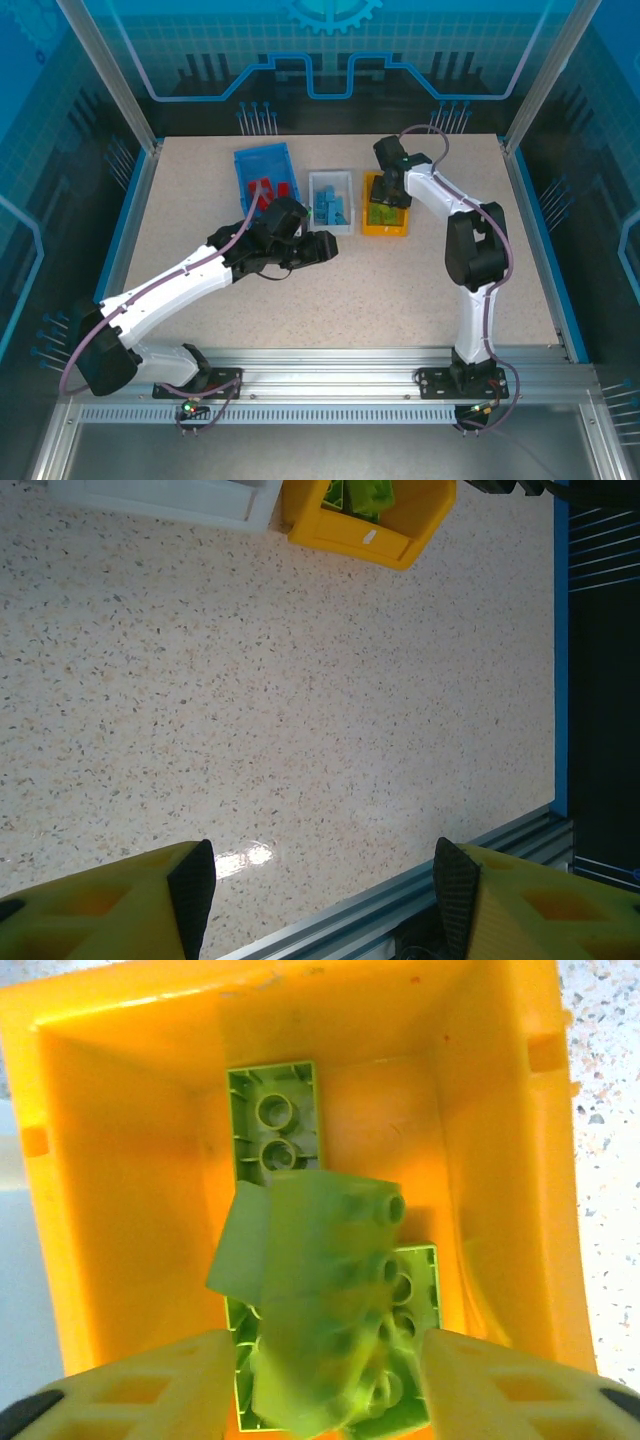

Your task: Sort the legos into containers by color

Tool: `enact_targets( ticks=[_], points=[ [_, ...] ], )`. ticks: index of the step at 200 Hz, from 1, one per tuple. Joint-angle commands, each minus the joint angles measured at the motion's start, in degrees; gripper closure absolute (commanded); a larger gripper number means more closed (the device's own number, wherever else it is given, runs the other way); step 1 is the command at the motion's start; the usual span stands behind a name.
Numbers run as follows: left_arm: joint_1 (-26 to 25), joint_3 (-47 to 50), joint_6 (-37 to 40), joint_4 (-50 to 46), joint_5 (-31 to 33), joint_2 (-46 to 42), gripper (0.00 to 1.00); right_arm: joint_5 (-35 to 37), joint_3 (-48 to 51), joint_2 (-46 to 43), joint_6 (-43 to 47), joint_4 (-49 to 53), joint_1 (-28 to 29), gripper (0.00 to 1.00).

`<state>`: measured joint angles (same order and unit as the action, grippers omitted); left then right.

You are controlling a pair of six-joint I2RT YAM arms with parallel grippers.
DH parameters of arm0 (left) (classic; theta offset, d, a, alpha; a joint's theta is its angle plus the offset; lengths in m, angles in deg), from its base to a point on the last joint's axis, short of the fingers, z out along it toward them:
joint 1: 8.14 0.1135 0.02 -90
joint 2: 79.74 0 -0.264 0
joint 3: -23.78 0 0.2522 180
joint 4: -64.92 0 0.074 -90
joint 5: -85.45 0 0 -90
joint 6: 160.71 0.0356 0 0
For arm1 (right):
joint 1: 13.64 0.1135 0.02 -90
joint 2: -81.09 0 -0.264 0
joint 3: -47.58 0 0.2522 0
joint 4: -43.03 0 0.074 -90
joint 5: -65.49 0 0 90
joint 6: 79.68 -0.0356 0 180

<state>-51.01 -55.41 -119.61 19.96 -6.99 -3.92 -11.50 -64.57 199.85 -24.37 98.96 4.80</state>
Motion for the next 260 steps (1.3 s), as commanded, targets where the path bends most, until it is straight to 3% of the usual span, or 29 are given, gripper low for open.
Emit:
enact_targets(
  ticks=[1,63,103,131,135,138,140,154,175,199,208,228,240,260],
  points=[
    [-0.29,0.73,1.45,0.52,-0.21,-1.33,0.36,-0.98,-1.24,-0.97,0.14,1.17,0.02,0.42],
    [-0.28,1.87,0.67,-0.52,1.9,-3.6,0.35,2.02,6.16,-15.4,3.05,-2.9,2.99,0.46],
    [0.5,0.97,1.0,-7.13,7.32,-7.09,0.3,3.66,20.58,-34.24,6.14,-9.13,5.54,0.45],
    [6.77,2.86,1.01,-14.76,9.69,-13.43,0.24,4.19,33.37,-52.05,8.86,-9.39,6.7,0.29],
    [8.51,3.6,1.34,-15.5,9.5,-14.65,0.13,4.35,34.77,-54.35,8.95,-8.41,6.47,0.23],
    [9.83,4.28,1.62,-15.78,9.21,-15.82,0.04,4.38,35.75,-56.02,9.1,-7.62,6.36,0.07],
    [10.7,4.7,1.8,-16.03,9.01,-16.56,0.02,4.43,36.26,-57.0,9.2,-7.12,6.24,0.02],
    [15.35,7.74,4.52,-16.24,9.48,-22.34,0.01,7.53,40.0,-64.43,8.85,-2.53,5.58,0.0],
    [18.41,11.35,9.43,-15.35,14.71,-27.95,0.01,13.86,45.41,-76.24,9.87,-1.36,5.73,0.0],
    [19.18,13.62,3.61,-18.89,37.01,-26.02,0.01,28.15,53.01,-84.17,6.98,-5.39,5.29,0.0],
    [19.31,15.94,5.24,-15.99,43.85,-25.45,0.01,28.68,58.62,-85.55,14.42,-14.18,4.48,0.0],
    [19.62,25.65,24.41,3.46,48.52,-26.01,0.01,26.31,70.06,-86.07,24.04,-30.23,2.31,0.0],
    [20.65,31.53,34.3,16.59,47.89,-25.45,0.01,22.41,76.5,-83.76,28.47,-41.16,0.77,0.0],
    [25.61,36.2,41.66,30.22,42.5,-19.7,0.01,16.97,81.74,-76.71,28.95,-52.57,-3.18,0.0]
  ],
)
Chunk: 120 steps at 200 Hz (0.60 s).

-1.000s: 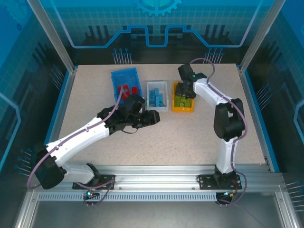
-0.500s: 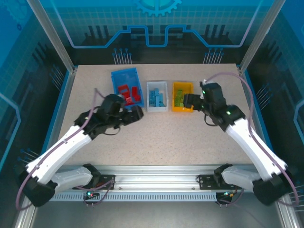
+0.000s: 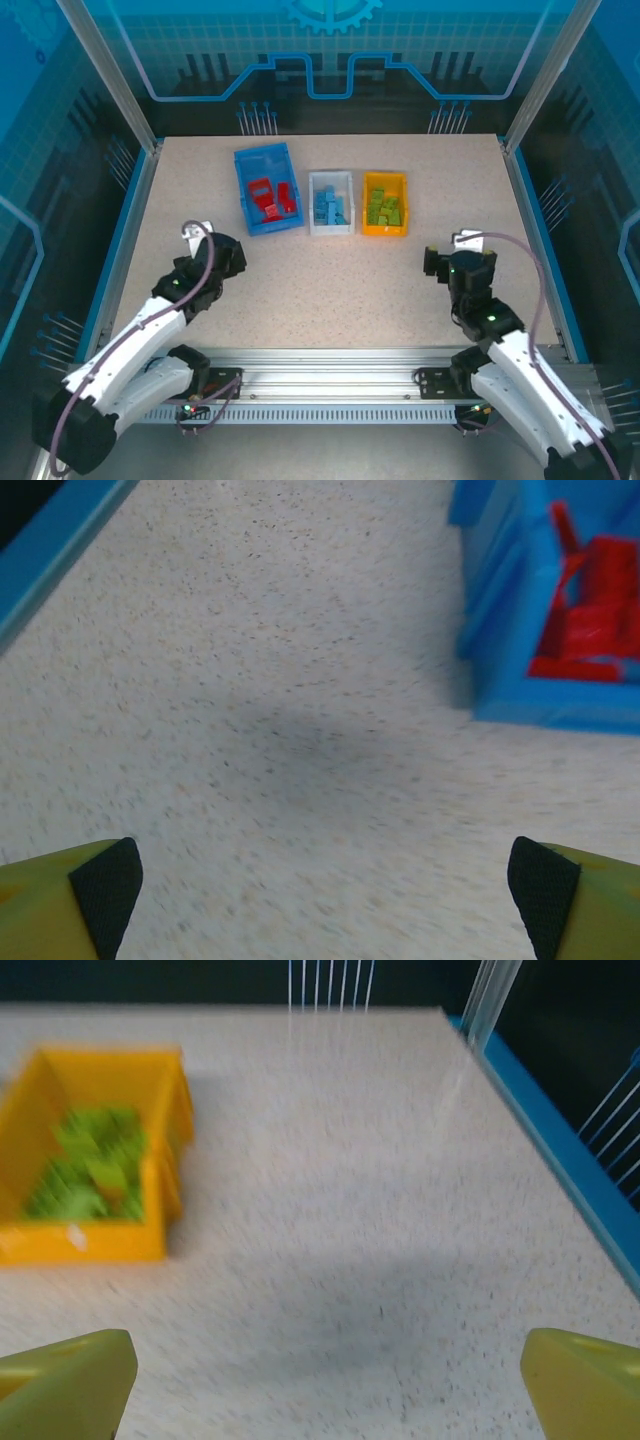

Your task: Sort the legos into containers by color

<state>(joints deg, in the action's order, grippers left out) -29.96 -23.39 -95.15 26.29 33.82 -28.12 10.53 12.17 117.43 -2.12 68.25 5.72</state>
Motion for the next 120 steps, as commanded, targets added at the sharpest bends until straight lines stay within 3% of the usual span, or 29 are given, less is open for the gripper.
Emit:
enact_targets(
  ticks=[1,30,58,111,120],
  points=[
    [4.84,4.34,17.53,24.46,1.17,4.87,0.01,-5.38,5.15,6.09,6.71,-22.33,-4.34,0.0],
    [9.74,8.1,20.58,41.33,-6.52,14.33,0.01,-12.01,8.83,20.41,7.42,-41.32,-9.27,0.0],
    [12.83,11.55,21.87,59.19,-10.66,22.85,0.01,-17.96,5.99,30.22,9.55,-49.48,-11.4,0.0],
    [16.67,15.02,25.06,83.1,-16.96,34.67,0.01,-26.61,6.36,46.41,12.26,-68.72,-14.55,0.0],
    [16.4,15.08,24.91,81.6,-18.42,34.42,0.01,-27.34,6.99,49.57,12.9,-74.0,-14.53,0.0]
  ],
)
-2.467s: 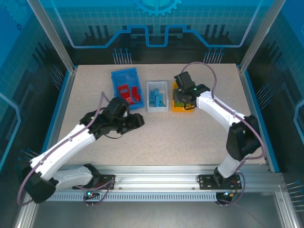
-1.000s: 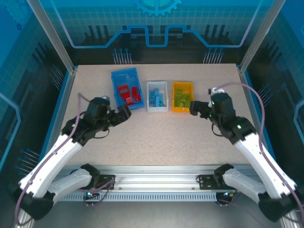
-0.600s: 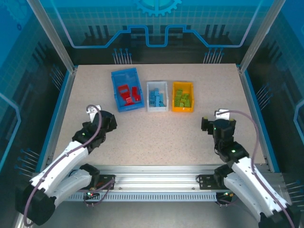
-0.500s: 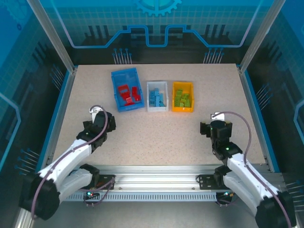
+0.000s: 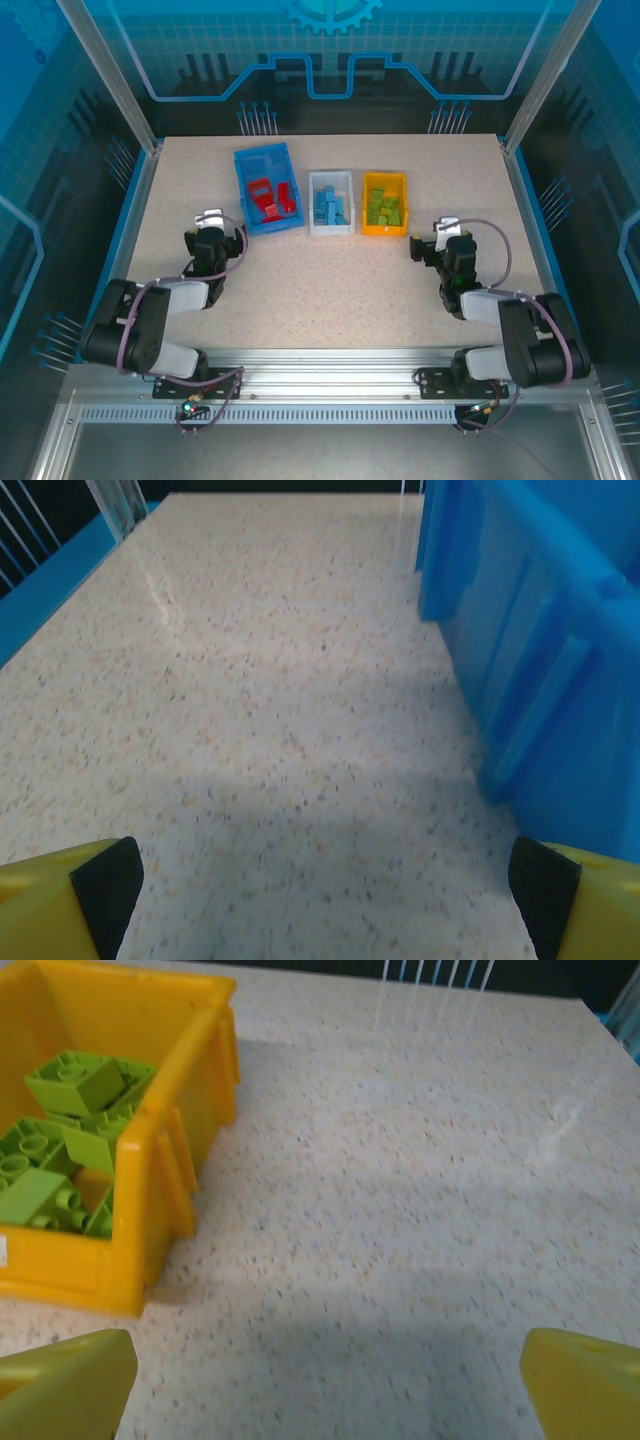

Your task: Sort the legos into containers by color

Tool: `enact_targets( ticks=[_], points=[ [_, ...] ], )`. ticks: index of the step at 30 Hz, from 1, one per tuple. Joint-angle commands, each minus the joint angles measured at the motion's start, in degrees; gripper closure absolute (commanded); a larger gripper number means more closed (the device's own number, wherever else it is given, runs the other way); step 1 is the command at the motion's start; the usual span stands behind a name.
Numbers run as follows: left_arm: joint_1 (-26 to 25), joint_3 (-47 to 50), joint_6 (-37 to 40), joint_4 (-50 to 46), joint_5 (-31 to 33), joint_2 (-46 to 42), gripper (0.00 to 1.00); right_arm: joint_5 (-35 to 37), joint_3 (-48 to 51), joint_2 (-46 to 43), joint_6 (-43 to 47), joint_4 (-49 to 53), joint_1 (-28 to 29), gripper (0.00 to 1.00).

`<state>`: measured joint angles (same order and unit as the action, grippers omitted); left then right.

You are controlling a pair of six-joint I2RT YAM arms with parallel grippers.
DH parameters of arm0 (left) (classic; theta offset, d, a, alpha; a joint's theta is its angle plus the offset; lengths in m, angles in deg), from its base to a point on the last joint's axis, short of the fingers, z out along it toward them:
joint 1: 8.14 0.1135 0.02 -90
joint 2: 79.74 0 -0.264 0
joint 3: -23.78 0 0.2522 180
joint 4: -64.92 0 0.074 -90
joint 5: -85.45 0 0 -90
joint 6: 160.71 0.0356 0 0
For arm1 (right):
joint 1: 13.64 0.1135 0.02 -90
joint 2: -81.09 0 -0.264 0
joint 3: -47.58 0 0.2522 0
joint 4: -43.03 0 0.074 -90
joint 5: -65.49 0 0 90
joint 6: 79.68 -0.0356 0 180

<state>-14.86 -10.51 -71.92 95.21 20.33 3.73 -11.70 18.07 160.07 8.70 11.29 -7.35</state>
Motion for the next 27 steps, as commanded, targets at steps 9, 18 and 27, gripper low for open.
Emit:
enact_targets(
  ticks=[9,18,27],
  points=[
    [5.05,-0.33,-1.24,10.14,-8.75,5.27,0.01,-5.28,-8.05,7.15,0.29,0.52,-2.73,0.0],
    [5.05,-0.39,-1.29,9.93,-8.73,5.22,0.01,-4.2,-7.99,7.06,0.49,0.58,-2.19,0.0],
    [5.05,-0.47,-1.37,9.84,-8.77,5.22,0.01,-3.41,-7.92,7.06,0.41,0.48,-2.11,0.0]
  ],
)
